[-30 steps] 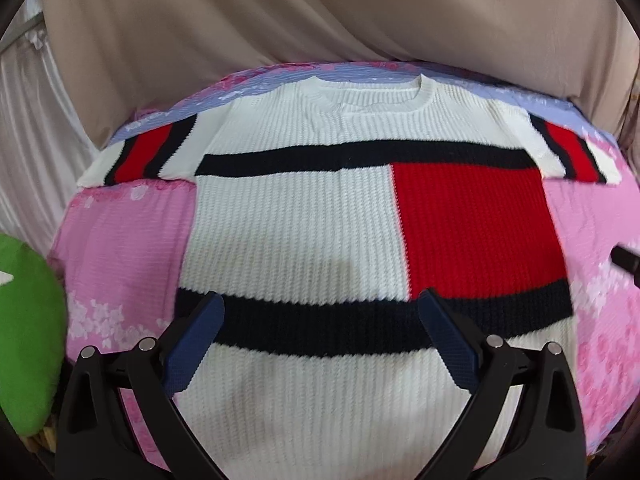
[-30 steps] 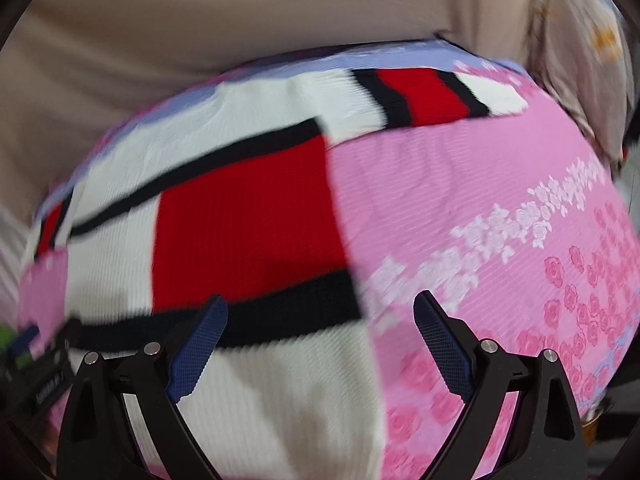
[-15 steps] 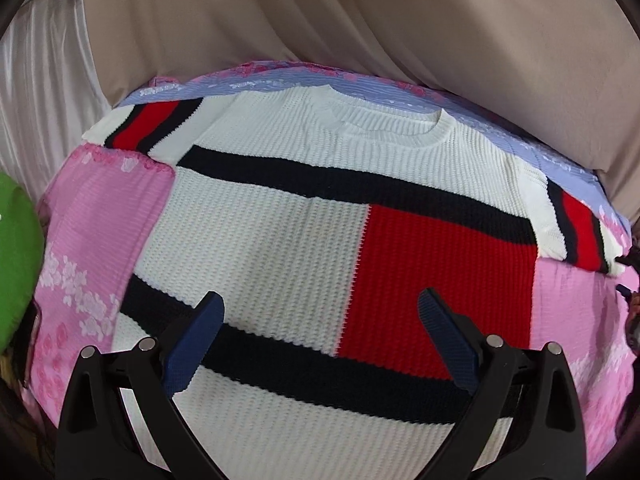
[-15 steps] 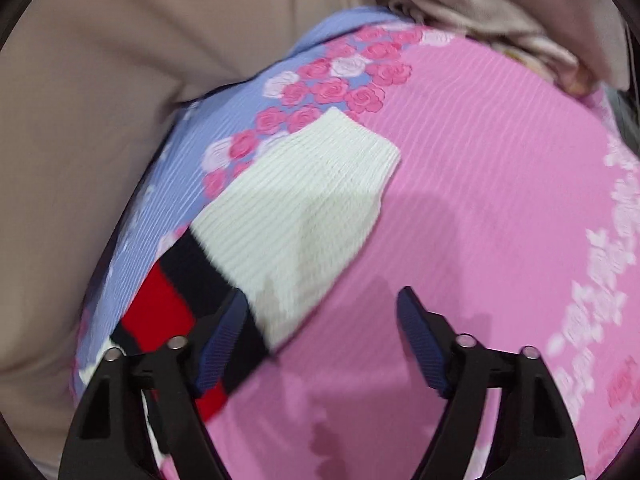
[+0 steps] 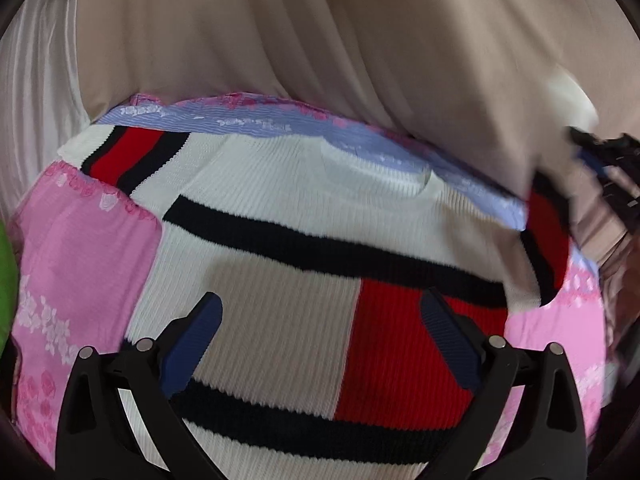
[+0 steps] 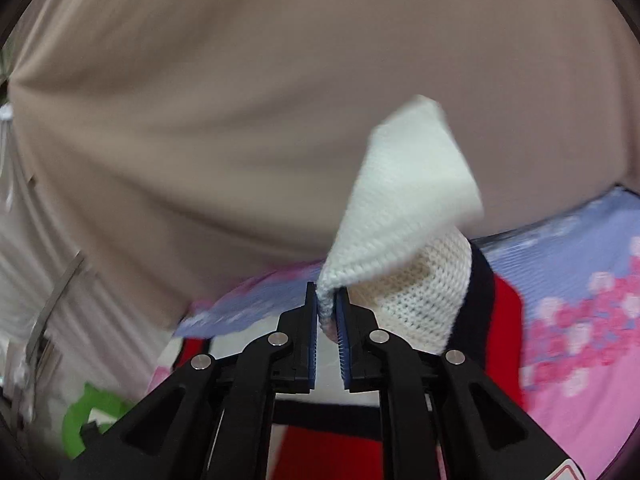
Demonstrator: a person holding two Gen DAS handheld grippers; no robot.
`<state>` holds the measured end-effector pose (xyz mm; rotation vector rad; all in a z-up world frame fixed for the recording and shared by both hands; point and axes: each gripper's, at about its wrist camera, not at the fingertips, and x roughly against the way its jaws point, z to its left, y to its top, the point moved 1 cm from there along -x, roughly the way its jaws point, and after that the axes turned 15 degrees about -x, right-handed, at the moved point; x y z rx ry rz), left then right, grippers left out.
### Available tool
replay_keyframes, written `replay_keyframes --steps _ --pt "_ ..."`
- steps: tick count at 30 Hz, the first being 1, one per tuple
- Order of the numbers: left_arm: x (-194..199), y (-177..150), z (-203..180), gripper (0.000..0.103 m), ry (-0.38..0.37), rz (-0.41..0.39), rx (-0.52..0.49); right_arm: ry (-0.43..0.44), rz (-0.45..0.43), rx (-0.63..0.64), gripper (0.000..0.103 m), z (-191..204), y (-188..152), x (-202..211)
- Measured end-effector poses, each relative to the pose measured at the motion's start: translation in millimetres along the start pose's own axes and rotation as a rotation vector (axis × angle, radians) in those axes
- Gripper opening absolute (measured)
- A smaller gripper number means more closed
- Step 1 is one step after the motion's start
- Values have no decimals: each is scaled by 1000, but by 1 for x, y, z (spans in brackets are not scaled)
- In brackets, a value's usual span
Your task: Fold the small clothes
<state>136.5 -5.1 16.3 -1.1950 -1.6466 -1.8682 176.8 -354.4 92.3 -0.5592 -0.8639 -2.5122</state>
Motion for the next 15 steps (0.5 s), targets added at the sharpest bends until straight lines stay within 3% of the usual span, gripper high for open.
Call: replay_keyframes --steps 2,5,7,8,11,13,14,15 --pt "-12 10 19 98 -50 8 45 22 107 75 33 34 -37 -52" --pt "-43 21 41 98 -124 44 113 -90 141 73 34 30 -75 -88" --pt "-75 28 54 98 -168 77 176 -138 126 -9 41 -2 -90 -76" --pt "-89 30 57 98 -174 94 196 -211 101 -35 47 -21 -97 -62" --pt "-136 37 60 98 -184 151 250 -449 69 -74 49 -74 -114 -27" --pt "-161 43 59 98 -202 169 295 -533 87 -143 49 -106 -121 -20" --pt "-172 46 58 95 -205 181 321 -549 93 -161 49 -117 -123 -22" --pt "-183 48 57 83 -218 184 345 -566 99 -163 49 -123 -123 -24"
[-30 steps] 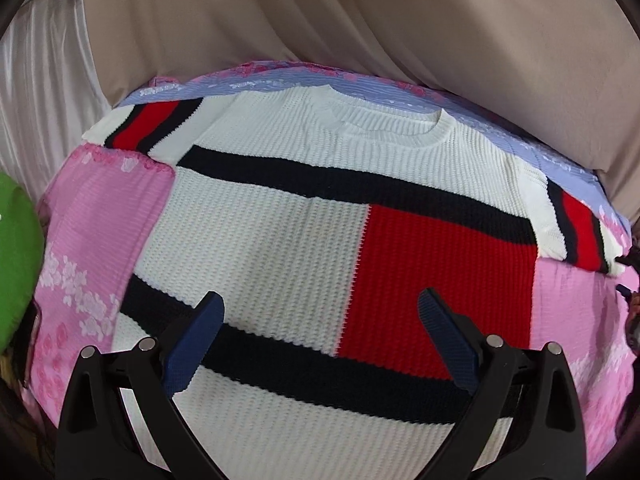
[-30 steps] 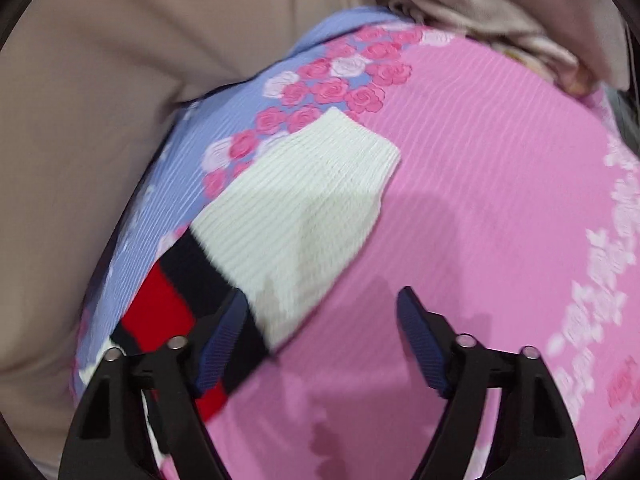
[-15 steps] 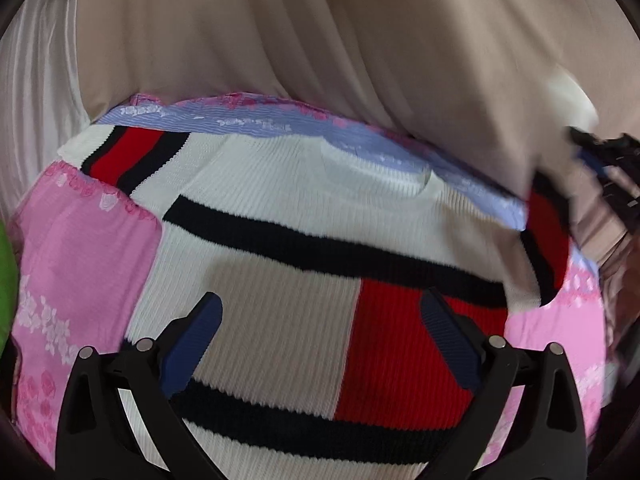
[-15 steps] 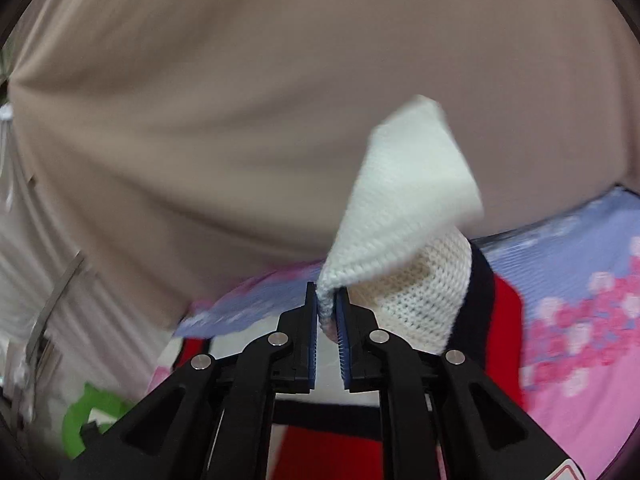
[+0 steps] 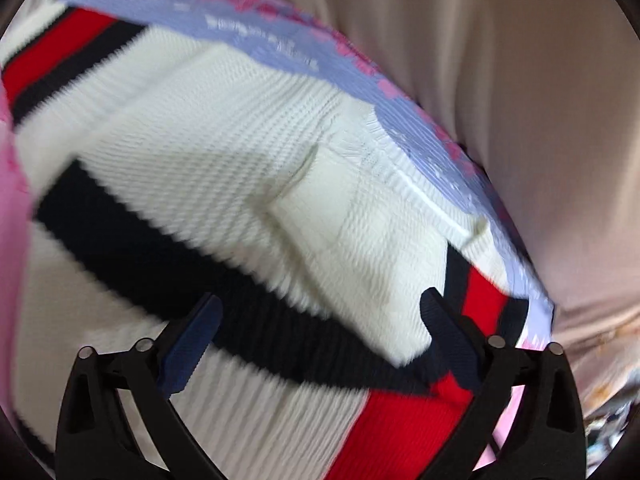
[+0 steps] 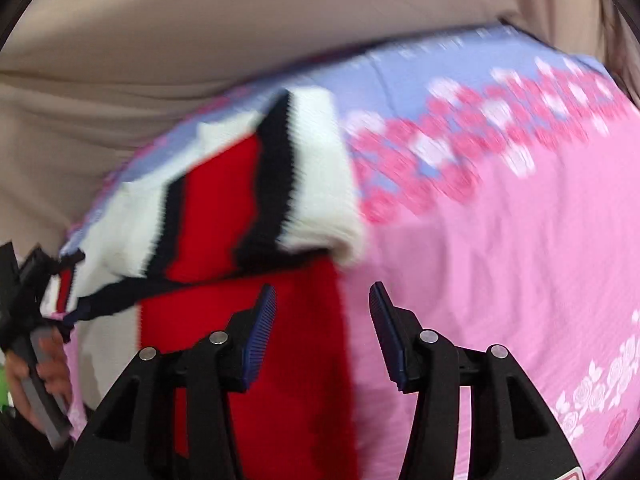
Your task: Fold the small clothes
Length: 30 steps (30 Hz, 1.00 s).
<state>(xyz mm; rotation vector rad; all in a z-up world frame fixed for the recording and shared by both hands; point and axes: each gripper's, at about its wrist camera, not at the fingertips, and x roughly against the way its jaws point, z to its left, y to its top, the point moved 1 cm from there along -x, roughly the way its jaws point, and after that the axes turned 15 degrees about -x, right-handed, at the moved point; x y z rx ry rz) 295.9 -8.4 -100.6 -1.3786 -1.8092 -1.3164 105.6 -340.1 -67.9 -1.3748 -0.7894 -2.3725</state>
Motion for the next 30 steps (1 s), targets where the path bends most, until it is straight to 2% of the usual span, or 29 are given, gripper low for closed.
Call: replay_keyframes --steps 1,2,3,4,5,7,8,9,11,13,15,16,17,20,22,24,25,27,29,30 --pt "-7 3 0 74 -2 7 11 -14 4 7 49 0 2 -6" --pt "-10 5 -1 61 17 6 10 -14 7 14 51 2 3 -13" --pt "-9 10 -6 28 42 -19 -9 -14 5 20 51 2 3 -21" --pt "-9 14 -9 9 -4 -27 -25 -23 -7 28 51 4 6 -29" --pt "-7 17 -11 5 -38 -30 -31 -33 -20 33 51 7 9 -37" --pt "14 26 -14 4 -36 -102 -46 -29 -37 27 44 13 8 -42" --pt "29 31 -14 4 -38 -146 -56 -18 -42 22 23 15 7 -42" --pt "44 35 -11 4 -43 -181 -53 -1 -48 14 15 13 8 -38" --pt "64 36 -1 4 -29 -223 -49 82 -85 -6 10 19 19 -21" --pt "59 31 12 4 23 -208 -64 132 -122 7 10 20 13 -1" --pt "30 20 30 4 68 -113 -44 83 -96 47 10 18 7 -15" --pt "16 12 34 4 88 -80 -35 29 -48 54 10 13 3 -35" --pt "13 7 36 4 98 -70 -34 19 -39 35 10 6 1 -46" --pt "4 -6 35 4 105 -76 -47 55 -56 -22 9 2 13 -33" --pt "5 -7 34 5 105 -76 -49 39 -30 12 11 4 13 -28" --pt "4 -5 33 5 103 -71 -51 -2 -40 36 18 3 5 -7" --pt "7 -5 35 5 102 -70 -55 -22 -75 36 24 4 0 8" --pt "13 -6 39 5 105 -75 -64 6 -148 32 24 10 -8 35" --pt "15 -4 39 5 114 -80 -73 43 -140 88 23 36 -6 36" --pt "14 -5 40 6 118 -82 -78 47 -125 127 18 46 -5 27"
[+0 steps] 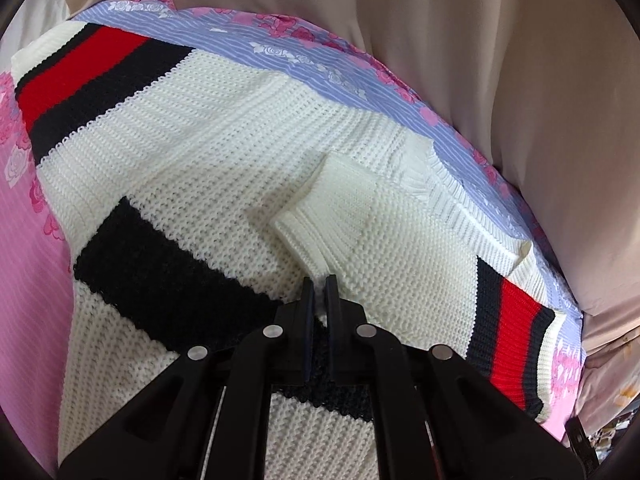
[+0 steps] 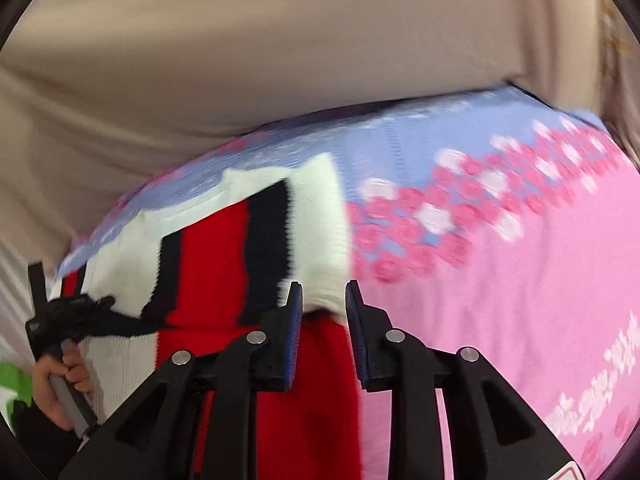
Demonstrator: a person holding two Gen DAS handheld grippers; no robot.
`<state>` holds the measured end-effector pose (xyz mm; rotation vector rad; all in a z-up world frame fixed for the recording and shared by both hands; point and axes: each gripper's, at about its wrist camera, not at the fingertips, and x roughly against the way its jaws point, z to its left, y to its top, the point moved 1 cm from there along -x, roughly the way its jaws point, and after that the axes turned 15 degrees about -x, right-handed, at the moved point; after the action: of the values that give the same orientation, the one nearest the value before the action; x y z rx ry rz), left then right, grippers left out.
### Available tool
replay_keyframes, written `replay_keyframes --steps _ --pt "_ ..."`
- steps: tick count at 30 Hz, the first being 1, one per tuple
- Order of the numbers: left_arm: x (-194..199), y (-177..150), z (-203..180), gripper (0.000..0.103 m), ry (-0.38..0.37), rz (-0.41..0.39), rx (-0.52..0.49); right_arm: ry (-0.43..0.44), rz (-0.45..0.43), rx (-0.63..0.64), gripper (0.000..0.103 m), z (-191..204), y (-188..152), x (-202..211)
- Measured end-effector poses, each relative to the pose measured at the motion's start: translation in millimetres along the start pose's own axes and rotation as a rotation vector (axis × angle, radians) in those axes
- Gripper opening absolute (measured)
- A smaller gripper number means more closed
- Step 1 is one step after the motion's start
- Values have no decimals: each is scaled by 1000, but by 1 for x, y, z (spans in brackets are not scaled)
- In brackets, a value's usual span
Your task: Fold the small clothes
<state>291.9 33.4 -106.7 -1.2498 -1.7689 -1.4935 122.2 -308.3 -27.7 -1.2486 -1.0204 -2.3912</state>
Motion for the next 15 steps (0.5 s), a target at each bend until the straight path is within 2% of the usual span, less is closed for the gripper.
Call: replay_keyframes --steps 2,3,4,5,6,9,10,11,12,14,15 --pt "1 -1 2 6 0 -1 -1 -19 48 50 10 10 -1 -38" --pt "2 -1 4 6 -6 0 3 -45 82 44 0 2 -5 -53" --pt "2 -1 6 6 -16 3 9 -84 119 11 0 -11 -9 -73" --pt "3 0 7 7 -27 5 15 -28 101 -30 0 -20 -8 -77" --pt "7 0 13 7 -50 3 39 -2 105 -76 0 -27 -4 -77" --pt "34 5 49 8 -68 -68 125 -45 108 -104 3 -16 1 -59" --pt "43 7 65 11 -66 -89 150 -50 101 -81 6 -7 0 -50" --pt "53 12 90 20 -56 -112 191 -54 92 -58 11 0 0 -43" --pt "63 18 120 35 -32 -130 245 -53 81 -24 12 10 -4 -32" --pt "77 29 179 44 33 -172 352 -50 85 30 16 24 -17 -16" --pt "82 34 204 45 66 -189 396 -51 95 53 22 30 -24 -7"
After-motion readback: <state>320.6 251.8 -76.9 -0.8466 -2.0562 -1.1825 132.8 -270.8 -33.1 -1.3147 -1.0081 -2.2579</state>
